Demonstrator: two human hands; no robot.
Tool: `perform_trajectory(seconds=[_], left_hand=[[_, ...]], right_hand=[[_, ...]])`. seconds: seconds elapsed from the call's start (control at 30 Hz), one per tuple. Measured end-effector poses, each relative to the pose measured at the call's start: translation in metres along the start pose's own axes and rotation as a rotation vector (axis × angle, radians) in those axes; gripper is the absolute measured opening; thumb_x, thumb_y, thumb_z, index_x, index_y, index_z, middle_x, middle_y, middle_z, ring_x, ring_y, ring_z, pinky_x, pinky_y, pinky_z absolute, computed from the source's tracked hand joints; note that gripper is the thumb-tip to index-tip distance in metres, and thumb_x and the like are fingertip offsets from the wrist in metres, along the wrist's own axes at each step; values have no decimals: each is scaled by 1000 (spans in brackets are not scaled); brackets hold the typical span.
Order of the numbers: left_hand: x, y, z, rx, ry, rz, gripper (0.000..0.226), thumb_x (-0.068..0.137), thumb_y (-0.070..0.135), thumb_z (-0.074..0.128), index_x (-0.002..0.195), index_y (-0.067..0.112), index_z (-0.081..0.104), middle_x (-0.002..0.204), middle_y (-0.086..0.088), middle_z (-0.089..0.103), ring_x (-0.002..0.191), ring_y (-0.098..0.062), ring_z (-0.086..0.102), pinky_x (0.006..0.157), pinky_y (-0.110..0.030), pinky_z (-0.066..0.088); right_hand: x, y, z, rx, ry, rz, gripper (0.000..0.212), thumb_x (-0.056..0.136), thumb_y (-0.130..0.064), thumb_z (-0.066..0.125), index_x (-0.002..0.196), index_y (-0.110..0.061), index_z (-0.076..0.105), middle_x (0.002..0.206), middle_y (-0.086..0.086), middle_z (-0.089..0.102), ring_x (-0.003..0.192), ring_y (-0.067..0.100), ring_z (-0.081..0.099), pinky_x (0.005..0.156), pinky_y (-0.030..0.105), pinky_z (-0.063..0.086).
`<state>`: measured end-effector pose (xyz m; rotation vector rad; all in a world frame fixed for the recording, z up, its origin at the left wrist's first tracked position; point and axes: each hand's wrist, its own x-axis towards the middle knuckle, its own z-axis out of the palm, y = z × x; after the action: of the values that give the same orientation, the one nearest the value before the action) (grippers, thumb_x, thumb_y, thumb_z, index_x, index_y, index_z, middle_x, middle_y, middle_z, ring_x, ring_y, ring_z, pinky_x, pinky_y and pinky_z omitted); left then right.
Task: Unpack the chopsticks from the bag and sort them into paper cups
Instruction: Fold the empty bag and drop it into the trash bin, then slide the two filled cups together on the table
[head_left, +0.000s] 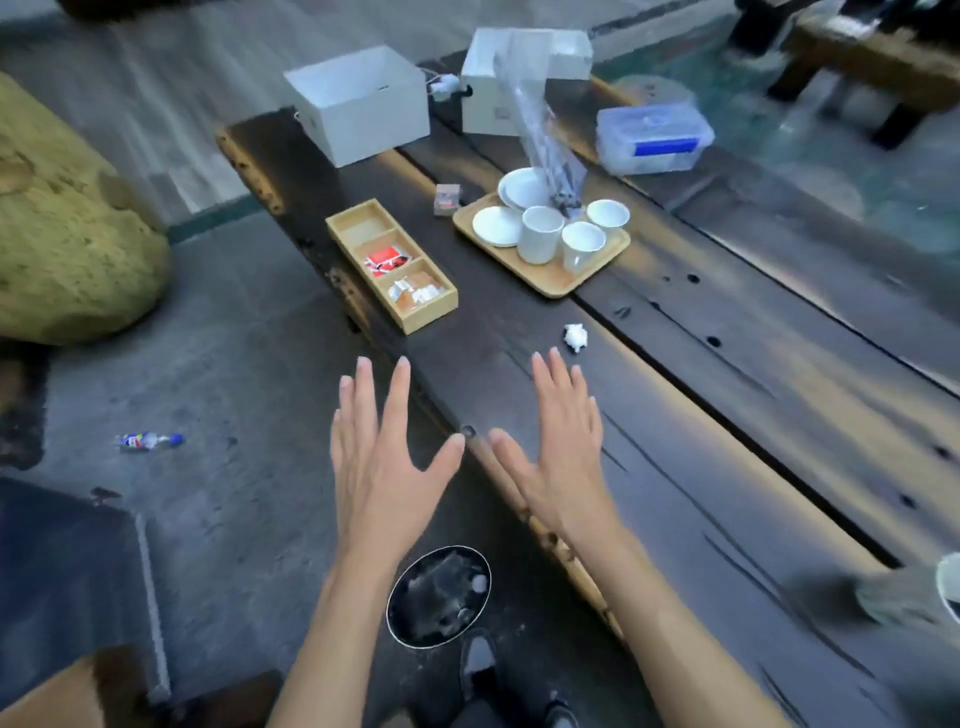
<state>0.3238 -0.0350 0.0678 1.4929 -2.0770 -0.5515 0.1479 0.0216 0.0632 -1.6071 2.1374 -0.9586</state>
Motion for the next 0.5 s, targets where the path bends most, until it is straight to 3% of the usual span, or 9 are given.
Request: perform_trajectory(seconds=[0.17,0.5], left_hand=[[20,75,9,-6,-79,185,92,83,65,50,155,45,-2,168,5,-11,152,-14,-15,123,-44,1],[-28,244,107,-150,-321,495,92,85,69,50,154,47,-5,166,10,-18,150,-8,-21,122,-40,-3]], right_hand=[[-6,20,-72,-19,129,88,84,90,-64,42,155,-40,-5,166,-15,-8,153,13,-15,123,49,2],[-95,129,-208,-54,416,340,84,88,-62,44,154,-43,-3,161,-25,-9,153,12,-9,123,44,1]])
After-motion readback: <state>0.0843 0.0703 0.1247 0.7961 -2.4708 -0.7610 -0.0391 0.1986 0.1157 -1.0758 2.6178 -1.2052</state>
